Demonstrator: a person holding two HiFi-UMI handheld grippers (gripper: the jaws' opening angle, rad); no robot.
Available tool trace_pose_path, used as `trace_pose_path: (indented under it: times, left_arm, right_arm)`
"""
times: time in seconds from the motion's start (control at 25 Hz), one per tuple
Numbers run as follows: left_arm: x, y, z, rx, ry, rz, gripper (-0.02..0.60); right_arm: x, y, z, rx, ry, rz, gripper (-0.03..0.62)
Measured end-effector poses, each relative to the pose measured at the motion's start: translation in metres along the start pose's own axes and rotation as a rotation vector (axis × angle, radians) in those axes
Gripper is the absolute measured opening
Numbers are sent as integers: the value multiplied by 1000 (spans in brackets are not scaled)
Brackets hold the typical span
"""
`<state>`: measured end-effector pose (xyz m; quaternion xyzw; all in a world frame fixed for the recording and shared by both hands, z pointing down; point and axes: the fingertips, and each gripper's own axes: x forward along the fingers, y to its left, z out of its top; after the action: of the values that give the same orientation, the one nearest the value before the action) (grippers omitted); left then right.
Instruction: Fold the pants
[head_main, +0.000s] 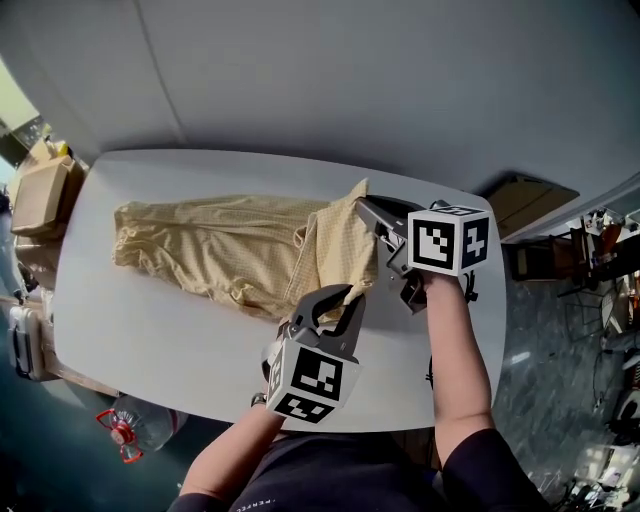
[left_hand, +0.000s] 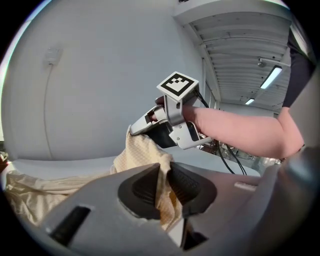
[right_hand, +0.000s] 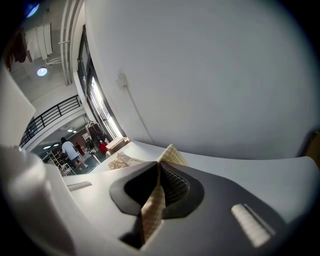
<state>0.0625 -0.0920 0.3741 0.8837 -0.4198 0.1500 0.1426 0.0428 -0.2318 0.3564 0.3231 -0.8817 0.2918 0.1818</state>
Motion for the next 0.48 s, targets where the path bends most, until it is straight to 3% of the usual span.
trace_pose_path:
  times: [0.48]
  left_arm:
    - [-99, 128, -22, -95, -5, 184, 51]
  right_arm:
    - [102, 103, 17, -39, -7, 83, 18]
